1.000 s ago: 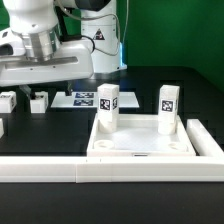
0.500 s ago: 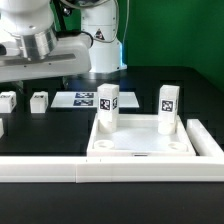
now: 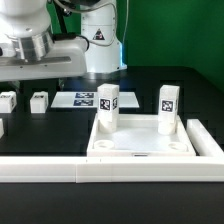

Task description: Assemble square table

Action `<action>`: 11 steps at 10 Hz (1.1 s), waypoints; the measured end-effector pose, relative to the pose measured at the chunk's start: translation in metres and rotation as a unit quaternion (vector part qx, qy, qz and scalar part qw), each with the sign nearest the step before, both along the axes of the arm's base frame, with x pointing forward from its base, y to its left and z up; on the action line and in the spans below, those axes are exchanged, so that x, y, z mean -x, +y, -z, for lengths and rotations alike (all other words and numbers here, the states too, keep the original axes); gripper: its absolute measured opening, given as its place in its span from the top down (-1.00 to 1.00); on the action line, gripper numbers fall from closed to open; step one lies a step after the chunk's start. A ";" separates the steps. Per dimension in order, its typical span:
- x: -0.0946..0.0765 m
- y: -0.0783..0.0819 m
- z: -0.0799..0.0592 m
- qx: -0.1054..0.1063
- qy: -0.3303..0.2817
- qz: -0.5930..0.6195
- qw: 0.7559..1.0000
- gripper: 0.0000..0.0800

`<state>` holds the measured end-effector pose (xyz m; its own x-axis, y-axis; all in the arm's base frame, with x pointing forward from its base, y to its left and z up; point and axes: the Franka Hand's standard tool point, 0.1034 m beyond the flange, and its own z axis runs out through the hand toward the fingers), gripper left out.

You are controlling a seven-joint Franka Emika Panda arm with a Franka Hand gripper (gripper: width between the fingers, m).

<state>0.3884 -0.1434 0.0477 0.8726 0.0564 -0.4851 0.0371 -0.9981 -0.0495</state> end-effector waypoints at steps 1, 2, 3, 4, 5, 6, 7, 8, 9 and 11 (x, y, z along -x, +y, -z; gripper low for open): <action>0.000 0.000 0.002 0.002 0.002 0.003 1.000 -0.62; 0.002 0.000 0.003 0.002 0.007 0.005 1.000 -0.62; 0.002 0.001 0.004 0.000 0.012 0.004 1.000 -0.62; 0.002 0.001 0.004 0.000 0.011 0.003 1.000 -0.62; 0.002 0.002 0.004 0.000 0.012 0.003 1.000 -0.62; 0.008 -0.001 0.004 0.004 0.039 -0.009 0.999 -0.62; 0.012 -0.009 0.008 0.016 0.072 -0.032 0.997 -0.62; 0.016 -0.012 0.013 0.016 0.097 -0.031 0.995 -0.62; 0.020 -0.014 0.015 0.015 0.117 -0.030 0.993 -0.62; 0.022 -0.008 0.017 0.015 0.151 -0.034 0.988 -0.62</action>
Offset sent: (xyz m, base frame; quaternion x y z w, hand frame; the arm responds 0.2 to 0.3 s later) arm 0.0000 0.0000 0.0000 0.0000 0.0000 0.0000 1.0000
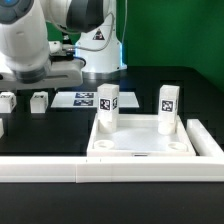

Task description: Assemble square table

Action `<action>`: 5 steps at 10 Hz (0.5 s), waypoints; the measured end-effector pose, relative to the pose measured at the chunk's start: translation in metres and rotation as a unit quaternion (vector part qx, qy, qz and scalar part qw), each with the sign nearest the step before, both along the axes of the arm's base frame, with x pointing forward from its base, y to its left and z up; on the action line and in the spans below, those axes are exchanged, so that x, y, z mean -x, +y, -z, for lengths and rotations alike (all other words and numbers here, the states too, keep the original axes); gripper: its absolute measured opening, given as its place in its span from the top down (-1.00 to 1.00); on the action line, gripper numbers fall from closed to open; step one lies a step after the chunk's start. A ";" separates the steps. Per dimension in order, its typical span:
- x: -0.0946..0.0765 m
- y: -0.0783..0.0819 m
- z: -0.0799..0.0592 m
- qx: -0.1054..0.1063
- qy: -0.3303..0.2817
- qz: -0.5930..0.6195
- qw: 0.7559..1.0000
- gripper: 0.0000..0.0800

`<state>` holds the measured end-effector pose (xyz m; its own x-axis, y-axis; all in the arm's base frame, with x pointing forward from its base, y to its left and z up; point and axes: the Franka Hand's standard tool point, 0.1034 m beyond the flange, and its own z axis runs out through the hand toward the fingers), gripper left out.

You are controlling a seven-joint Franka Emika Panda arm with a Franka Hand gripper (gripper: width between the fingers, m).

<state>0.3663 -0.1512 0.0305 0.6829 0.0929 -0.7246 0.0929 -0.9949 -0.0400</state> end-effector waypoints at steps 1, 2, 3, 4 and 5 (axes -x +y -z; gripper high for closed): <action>0.000 0.003 0.001 -0.001 0.000 -0.002 1.000 -0.62; 0.000 0.007 0.001 -0.002 0.001 -0.005 1.000 -0.62; 0.001 0.009 0.004 -0.003 0.002 -0.009 1.000 -0.62; 0.005 0.007 0.009 -0.002 0.003 -0.008 1.000 -0.62; 0.012 0.006 0.015 -0.002 0.007 -0.008 1.000 -0.62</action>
Offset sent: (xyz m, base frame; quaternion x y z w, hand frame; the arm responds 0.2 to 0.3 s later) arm -0.0096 -0.0034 -0.0145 -0.0012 0.0079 0.0120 0.9999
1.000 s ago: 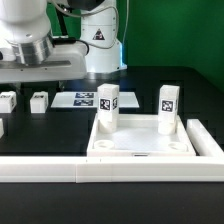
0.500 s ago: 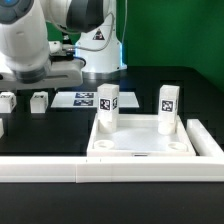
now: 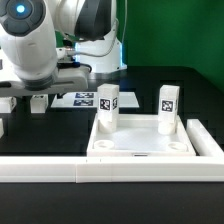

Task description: Assemble square table

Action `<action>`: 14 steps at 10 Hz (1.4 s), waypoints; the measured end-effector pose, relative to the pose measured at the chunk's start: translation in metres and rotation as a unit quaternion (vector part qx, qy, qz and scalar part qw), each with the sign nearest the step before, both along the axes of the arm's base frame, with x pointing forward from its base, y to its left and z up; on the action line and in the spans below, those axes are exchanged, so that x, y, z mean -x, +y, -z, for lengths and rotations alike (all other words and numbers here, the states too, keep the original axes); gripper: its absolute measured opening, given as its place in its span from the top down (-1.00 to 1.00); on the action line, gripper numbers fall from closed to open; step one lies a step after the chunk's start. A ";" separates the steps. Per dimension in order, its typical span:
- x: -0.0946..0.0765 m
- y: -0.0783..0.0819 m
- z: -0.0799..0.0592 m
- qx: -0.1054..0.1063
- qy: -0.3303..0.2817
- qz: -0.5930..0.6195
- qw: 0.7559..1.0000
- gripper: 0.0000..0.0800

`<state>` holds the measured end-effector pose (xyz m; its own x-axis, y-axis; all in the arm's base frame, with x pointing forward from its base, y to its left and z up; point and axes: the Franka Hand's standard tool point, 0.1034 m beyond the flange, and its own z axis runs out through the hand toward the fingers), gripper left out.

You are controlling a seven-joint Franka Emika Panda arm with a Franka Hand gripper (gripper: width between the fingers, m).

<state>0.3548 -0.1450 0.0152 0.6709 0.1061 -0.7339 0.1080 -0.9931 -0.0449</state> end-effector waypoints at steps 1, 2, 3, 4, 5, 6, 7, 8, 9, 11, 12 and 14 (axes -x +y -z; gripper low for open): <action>0.005 -0.001 0.004 0.001 0.002 0.002 1.000 -0.62; 0.009 -0.003 0.008 0.003 -0.004 0.002 1.000 -0.62; 0.012 -0.005 0.009 0.004 -0.003 0.004 1.000 -0.62; 0.011 -0.004 0.010 0.004 -0.005 0.002 1.000 -0.62; 0.009 -0.002 0.010 0.004 -0.007 -0.001 1.000 -0.31; 0.009 -0.001 0.010 0.003 -0.007 -0.003 1.000 0.02; 0.009 -0.001 0.010 0.003 -0.007 -0.003 1.000 0.02; 0.009 -0.001 0.010 0.003 -0.007 -0.003 1.000 0.29; 0.009 -0.001 0.010 0.003 -0.007 -0.003 1.000 0.29; 0.009 -0.001 0.010 0.002 -0.007 -0.003 1.000 0.29; 0.009 -0.001 0.010 0.002 -0.007 -0.003 1.000 0.29; -0.005 0.011 -0.009 -0.022 0.004 -0.019 1.000 0.29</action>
Offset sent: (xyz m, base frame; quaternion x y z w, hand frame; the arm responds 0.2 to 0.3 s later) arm -0.0022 -0.0021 -0.0048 -0.0052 0.0099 0.0187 0.9998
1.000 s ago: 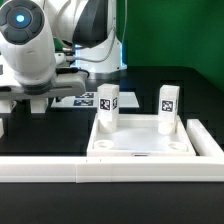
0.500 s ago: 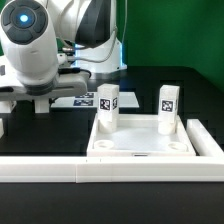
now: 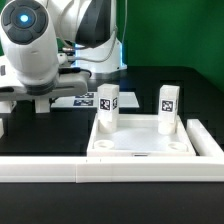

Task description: Assemble square table

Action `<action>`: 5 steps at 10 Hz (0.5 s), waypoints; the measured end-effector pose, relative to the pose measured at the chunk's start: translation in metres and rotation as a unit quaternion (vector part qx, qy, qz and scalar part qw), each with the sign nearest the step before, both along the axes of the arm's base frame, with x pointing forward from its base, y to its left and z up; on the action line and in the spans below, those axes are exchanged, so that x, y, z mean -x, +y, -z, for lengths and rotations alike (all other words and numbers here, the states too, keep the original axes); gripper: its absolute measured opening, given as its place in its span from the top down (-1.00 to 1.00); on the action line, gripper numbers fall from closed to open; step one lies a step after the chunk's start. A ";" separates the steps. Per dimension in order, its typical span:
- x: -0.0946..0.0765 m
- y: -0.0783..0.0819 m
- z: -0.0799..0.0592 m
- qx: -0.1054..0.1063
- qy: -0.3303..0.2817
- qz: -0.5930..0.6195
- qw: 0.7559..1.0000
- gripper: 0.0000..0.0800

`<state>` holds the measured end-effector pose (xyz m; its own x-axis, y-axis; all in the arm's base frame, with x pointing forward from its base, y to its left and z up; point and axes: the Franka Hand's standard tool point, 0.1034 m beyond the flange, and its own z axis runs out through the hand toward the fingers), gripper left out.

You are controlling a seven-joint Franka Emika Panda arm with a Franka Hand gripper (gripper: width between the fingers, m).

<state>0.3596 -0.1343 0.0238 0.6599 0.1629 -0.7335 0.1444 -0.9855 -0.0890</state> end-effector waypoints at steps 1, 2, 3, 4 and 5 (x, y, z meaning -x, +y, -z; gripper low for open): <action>-0.020 0.012 -0.020 -0.010 -0.004 -0.006 1.000 0.29; -0.031 0.017 -0.030 -0.014 -0.008 -0.004 1.000 0.29; -0.044 0.021 -0.042 -0.020 -0.009 -0.004 1.000 0.29; -0.060 0.024 -0.055 -0.022 -0.020 -0.001 1.000 0.29; -0.066 0.024 -0.062 -0.022 -0.030 -0.003 0.999 0.28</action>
Offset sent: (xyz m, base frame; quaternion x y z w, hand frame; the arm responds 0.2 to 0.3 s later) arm 0.0551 0.0234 0.0522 0.0538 0.0238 0.0078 0.9982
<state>0.4254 -0.1100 0.0859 0.7018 0.1986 -0.6841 0.1564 -0.9799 -0.1240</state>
